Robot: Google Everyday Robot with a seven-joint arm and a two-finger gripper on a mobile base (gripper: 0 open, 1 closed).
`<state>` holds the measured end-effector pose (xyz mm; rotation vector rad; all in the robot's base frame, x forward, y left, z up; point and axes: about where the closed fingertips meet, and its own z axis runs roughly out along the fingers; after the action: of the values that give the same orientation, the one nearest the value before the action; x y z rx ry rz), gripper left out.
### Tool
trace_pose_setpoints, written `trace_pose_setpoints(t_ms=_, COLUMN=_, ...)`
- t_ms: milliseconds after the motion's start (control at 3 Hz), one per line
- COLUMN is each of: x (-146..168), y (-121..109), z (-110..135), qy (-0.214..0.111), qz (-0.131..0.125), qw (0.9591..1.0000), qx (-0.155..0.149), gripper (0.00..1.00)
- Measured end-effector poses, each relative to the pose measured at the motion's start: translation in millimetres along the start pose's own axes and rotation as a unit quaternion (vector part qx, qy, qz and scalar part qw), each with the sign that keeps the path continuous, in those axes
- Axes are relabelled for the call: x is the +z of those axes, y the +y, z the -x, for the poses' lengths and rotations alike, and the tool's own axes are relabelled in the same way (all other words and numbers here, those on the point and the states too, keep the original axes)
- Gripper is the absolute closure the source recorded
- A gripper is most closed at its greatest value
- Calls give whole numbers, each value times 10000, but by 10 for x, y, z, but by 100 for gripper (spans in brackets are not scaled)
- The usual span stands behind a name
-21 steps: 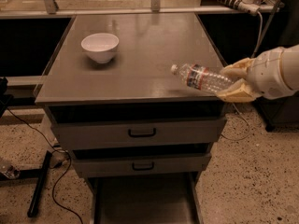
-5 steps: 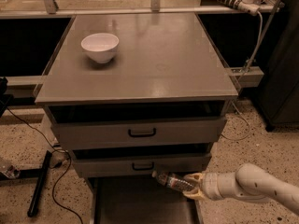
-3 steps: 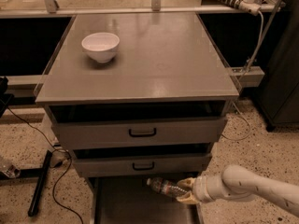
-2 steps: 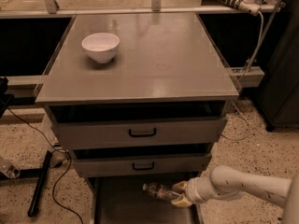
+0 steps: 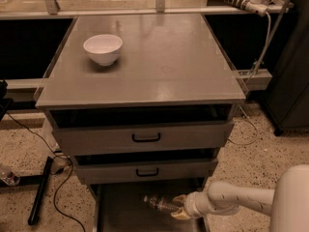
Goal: Place water bottle into bottom drawer
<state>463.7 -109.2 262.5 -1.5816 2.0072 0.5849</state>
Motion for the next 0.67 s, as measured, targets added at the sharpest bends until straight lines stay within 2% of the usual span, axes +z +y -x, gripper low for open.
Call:
trace_pose_setpoints(t_ms=333, x=191, y=-37, z=-178, qy=-673, qz=-144, qw=9974, qx=221, gripper=100)
trace_pose_setpoints(t_ms=667, x=244, y=-121, z=-327, qy=-1137, qz=-220, qw=9929, qx=259, gripper=100)
